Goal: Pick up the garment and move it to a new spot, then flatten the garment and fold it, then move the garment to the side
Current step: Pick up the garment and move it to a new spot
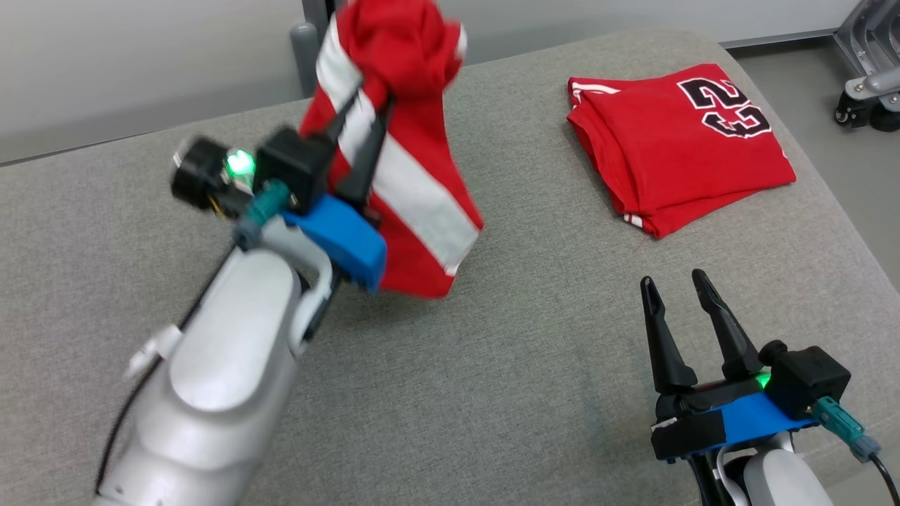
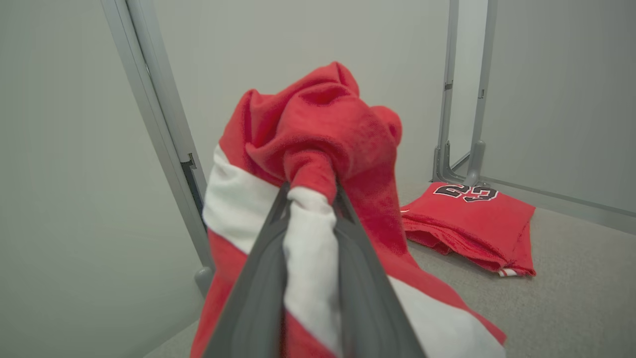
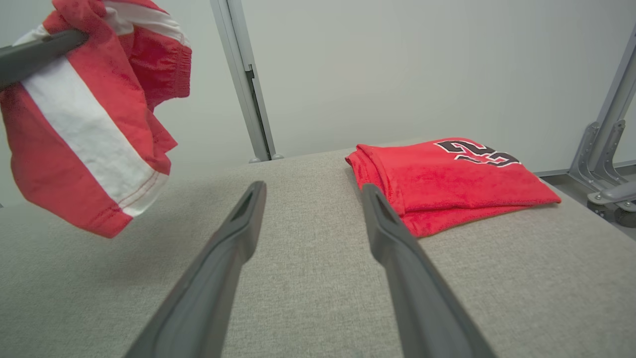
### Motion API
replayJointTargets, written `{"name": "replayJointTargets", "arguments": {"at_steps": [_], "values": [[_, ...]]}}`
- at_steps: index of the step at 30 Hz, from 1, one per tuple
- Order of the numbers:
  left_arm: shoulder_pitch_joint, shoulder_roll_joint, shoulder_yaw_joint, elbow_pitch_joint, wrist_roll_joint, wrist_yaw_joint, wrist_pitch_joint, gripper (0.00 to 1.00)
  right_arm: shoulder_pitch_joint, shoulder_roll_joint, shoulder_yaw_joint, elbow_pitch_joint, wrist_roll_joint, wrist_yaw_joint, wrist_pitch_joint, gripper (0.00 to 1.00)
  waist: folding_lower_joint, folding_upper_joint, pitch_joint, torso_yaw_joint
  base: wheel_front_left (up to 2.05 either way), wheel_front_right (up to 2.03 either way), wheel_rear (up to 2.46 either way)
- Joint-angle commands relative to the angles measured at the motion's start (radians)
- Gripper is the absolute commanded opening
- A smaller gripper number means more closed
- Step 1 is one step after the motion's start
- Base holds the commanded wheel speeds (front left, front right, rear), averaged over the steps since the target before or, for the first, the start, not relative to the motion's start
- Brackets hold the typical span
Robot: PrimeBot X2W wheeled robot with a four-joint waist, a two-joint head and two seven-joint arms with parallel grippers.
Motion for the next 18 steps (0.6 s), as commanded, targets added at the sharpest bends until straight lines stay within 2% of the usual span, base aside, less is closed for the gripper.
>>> {"name": "replayJointTargets", "arguments": {"at_steps": [1, 10, 11, 12, 13, 18], "values": [[0.010, -0.002, -0.003, 0.004, -0.003, 0.000, -0.008, 0.00, -0.003, 0.003, 0.000, 0.001, 0.005, 0.000, -0.004, 1.00, 0.0000, 0.0000, -0.001, -0.002, 0.00, 0.00, 0.00], [0.204, -0.060, -0.100, 0.188, -0.010, 0.001, -0.086, 0.00, 0.011, 0.005, -0.006, 0.017, 0.004, 0.000, -0.005, 1.00, 0.0000, 0.0000, -0.017, -0.003, 0.00, 0.00, 0.00], [0.215, -0.067, -0.108, 0.204, -0.015, 0.001, -0.091, 0.10, 0.012, 0.005, -0.005, 0.020, 0.003, 0.000, -0.005, 1.00, 0.0000, 0.0000, -0.021, 0.001, 0.00, 0.00, 0.00], [0.222, -0.072, -0.114, 0.215, -0.016, 0.001, -0.098, 0.84, 0.014, 0.005, -0.005, 0.023, 0.002, 0.000, -0.005, 1.00, 0.0000, 0.0000, -0.025, 0.006, 0.00, 0.00, 0.00], [0.227, -0.077, -0.118, 0.223, -0.018, 0.005, -0.106, 1.00, 0.016, 0.005, -0.005, 0.026, -0.001, 0.000, -0.005, 1.00, 0.0000, 0.0000, -0.030, 0.010, 0.00, 0.00, 0.00], [0.247, -0.092, -0.116, 0.205, -0.024, 0.026, -0.133, 1.00, 0.033, 0.005, -0.007, 0.041, -0.006, 0.000, -0.005, 1.00, 0.0000, 0.0000, -0.067, 0.047, 0.00, 0.00, 0.00]]}}
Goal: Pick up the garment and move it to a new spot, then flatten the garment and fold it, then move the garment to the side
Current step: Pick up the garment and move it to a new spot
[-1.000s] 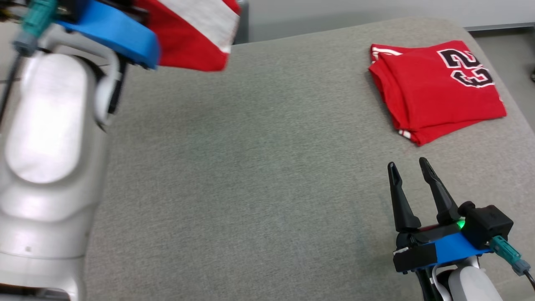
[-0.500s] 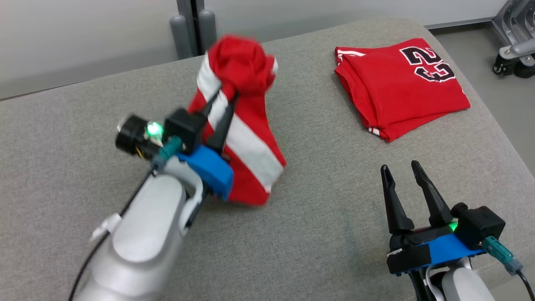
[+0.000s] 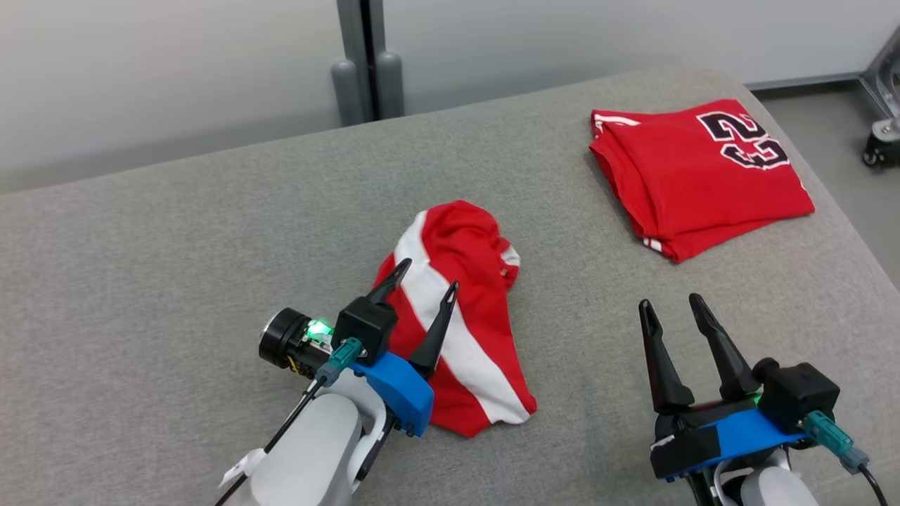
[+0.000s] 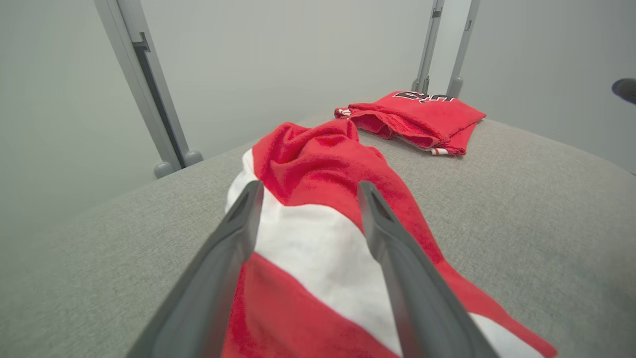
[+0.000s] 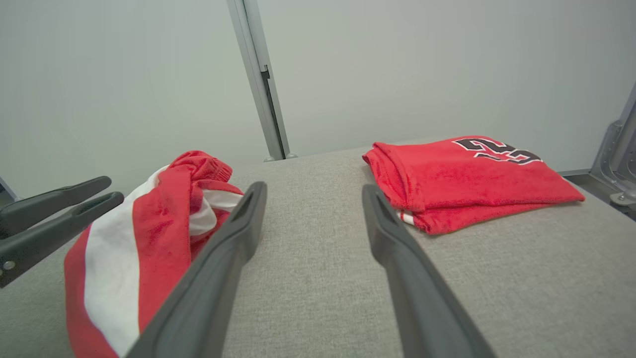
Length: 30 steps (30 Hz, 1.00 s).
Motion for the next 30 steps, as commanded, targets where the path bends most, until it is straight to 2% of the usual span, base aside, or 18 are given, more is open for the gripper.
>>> {"name": "replayJointTargets", "arguments": {"at_steps": [1, 6, 15, 21, 30], "values": [[0.010, 0.002, 0.007, -0.011, 0.002, 0.006, -0.005, 1.00, 0.010, 0.001, -0.001, 0.003, 0.000, 0.000, -0.005, 1.00, 0.0000, 0.0001, -0.006, 0.005, 0.00, 0.00, 0.00], [0.074, 0.040, 0.085, -0.172, 0.011, 0.048, -0.007, 1.00, 0.028, 0.001, -0.002, 0.012, -0.001, 0.000, -0.004, 1.00, 0.0000, 0.0001, -0.042, 0.040, 0.00, 0.00, 0.00], [0.277, 0.095, 0.318, -0.455, 0.041, 0.122, -0.007, 1.00, 0.059, 0.001, -0.023, 0.023, -0.005, 0.000, -0.004, 1.00, 0.0000, 0.0001, -0.081, 0.108, 0.00, 0.00, 0.00], [0.389, 0.094, 0.443, -0.566, 0.083, 0.127, -0.007, 1.00, 0.080, 0.000, -0.043, 0.031, -0.011, 0.000, -0.004, 1.00, 0.0000, 0.0001, -0.099, 0.154, 0.00, 0.00, 0.00], [0.527, 0.052, 0.553, -0.612, 0.134, 0.118, -0.007, 1.00, 0.101, 0.000, -0.051, 0.037, -0.018, 0.000, -0.004, 1.00, 0.0000, 0.0001, -0.123, 0.192, 0.00, 0.00, 0.00]]}}
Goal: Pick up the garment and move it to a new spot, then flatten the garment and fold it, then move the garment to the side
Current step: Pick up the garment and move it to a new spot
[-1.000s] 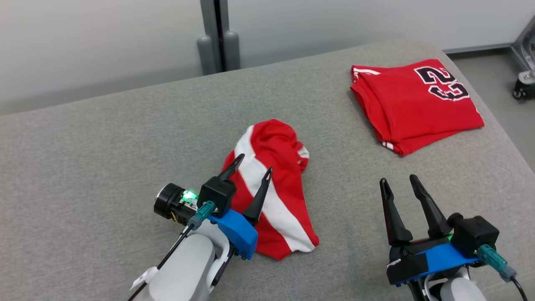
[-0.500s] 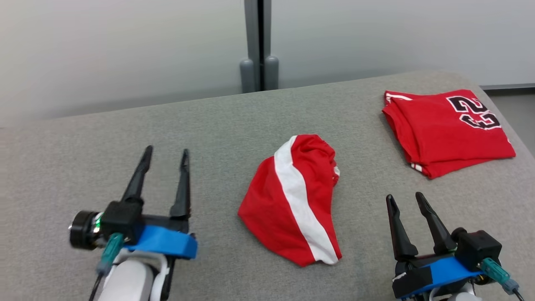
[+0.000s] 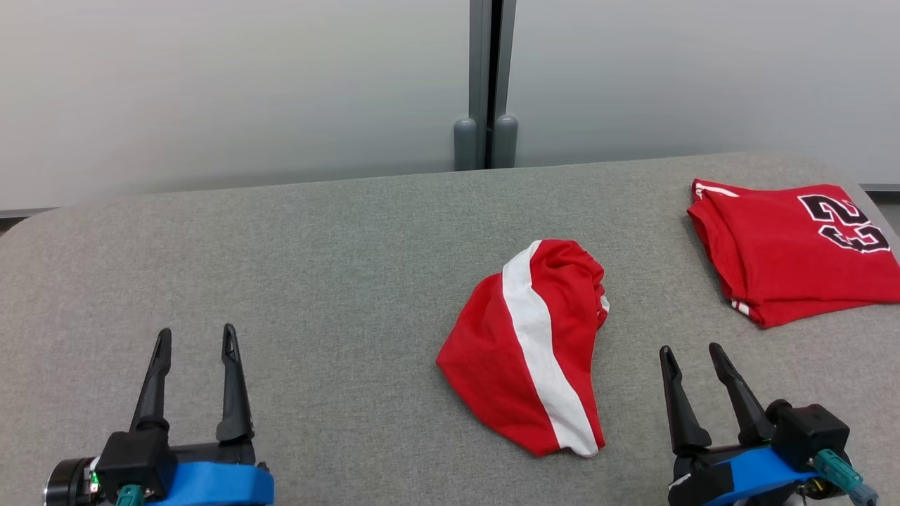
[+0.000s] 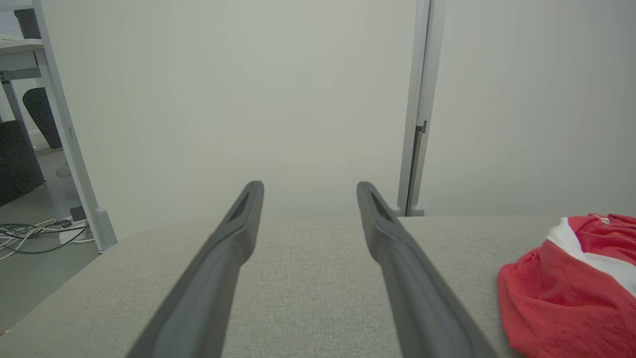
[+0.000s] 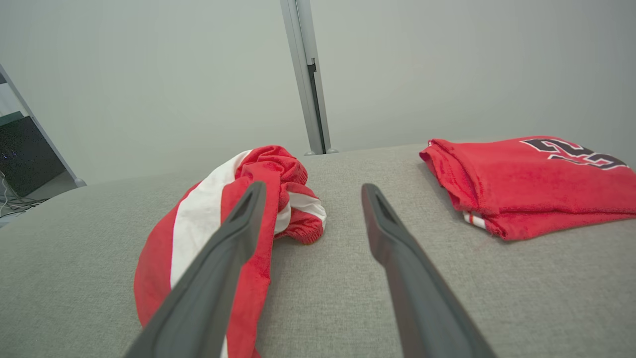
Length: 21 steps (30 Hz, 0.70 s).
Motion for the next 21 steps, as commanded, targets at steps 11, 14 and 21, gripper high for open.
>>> {"name": "replayJointTargets", "arguments": {"at_steps": [11, 14, 21], "values": [[0.060, -0.042, 0.065, 0.029, 0.027, -0.043, -0.004, 1.00, 0.050, -0.001, -0.007, 0.010, -0.007, 0.001, -0.003, 1.00, 0.0001, 0.0001, -0.022, 0.022, 0.00, 0.00, 0.00], [0.055, -0.046, 0.080, 0.040, 0.032, -0.054, -0.004, 1.00, 0.050, -0.001, -0.005, 0.015, -0.008, 0.000, -0.003, 1.00, 0.0001, 0.0001, -0.024, 0.024, 0.00, 0.00, 0.00], [0.047, -0.054, 0.104, 0.052, 0.049, -0.070, -0.004, 1.00, 0.051, -0.001, 0.001, 0.020, -0.006, 0.000, -0.003, 1.00, 0.0001, 0.0001, -0.027, 0.023, 0.00, 0.00, 0.00]]}}
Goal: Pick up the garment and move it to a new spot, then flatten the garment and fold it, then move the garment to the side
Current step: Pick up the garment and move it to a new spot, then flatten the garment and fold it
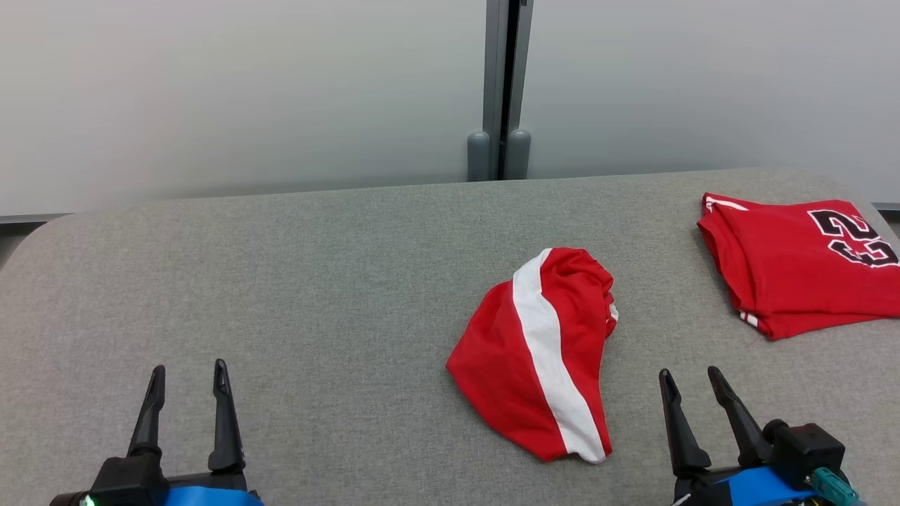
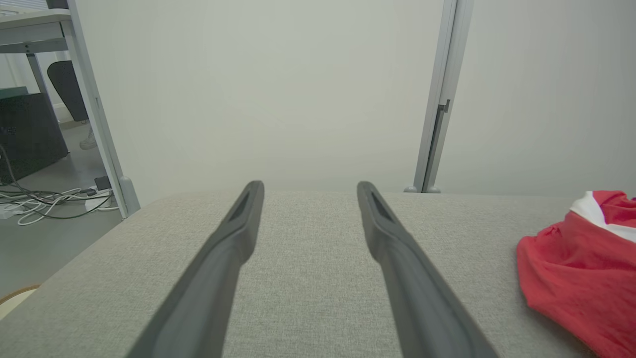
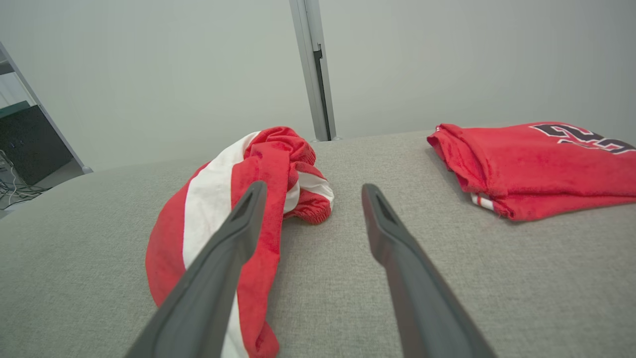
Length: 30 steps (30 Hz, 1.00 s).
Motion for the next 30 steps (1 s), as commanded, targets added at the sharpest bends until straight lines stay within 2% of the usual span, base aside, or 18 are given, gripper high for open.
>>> {"name": "replayJointTargets", "arguments": {"at_steps": [1, 22, 26, 30], "values": [[-0.008, -0.002, 0.009, 0.004, 0.009, -0.005, -0.004, 1.00, 0.011, -0.001, 0.001, 0.003, -0.004, 0.000, -0.003, 1.00, 0.0000, 0.0000, 0.000, -0.001, 0.00, 0.00, 0.00], [-0.013, -0.012, 0.032, 0.009, 0.026, -0.017, -0.004, 1.00, -0.001, -0.001, -0.002, 0.016, -0.004, 0.000, -0.003, 1.00, 0.0000, 0.0000, 0.007, -0.001, 0.00, 0.00, 0.00], [-0.020, -0.013, 0.029, 0.006, 0.024, -0.018, -0.004, 1.00, -0.049, -0.004, -0.010, 0.015, -0.014, 0.000, -0.003, 1.00, 0.0000, 0.0000, 0.018, 0.000, 0.00, 0.00, 0.00], [-0.039, -0.014, 0.017, 0.007, 0.025, -0.017, -0.004, 1.00, -0.149, -0.041, 0.018, 0.038, -0.027, 0.000, -0.003, 1.00, 0.0000, 0.0000, 0.039, 0.010, 0.00, 0.00, 0.00]]}}
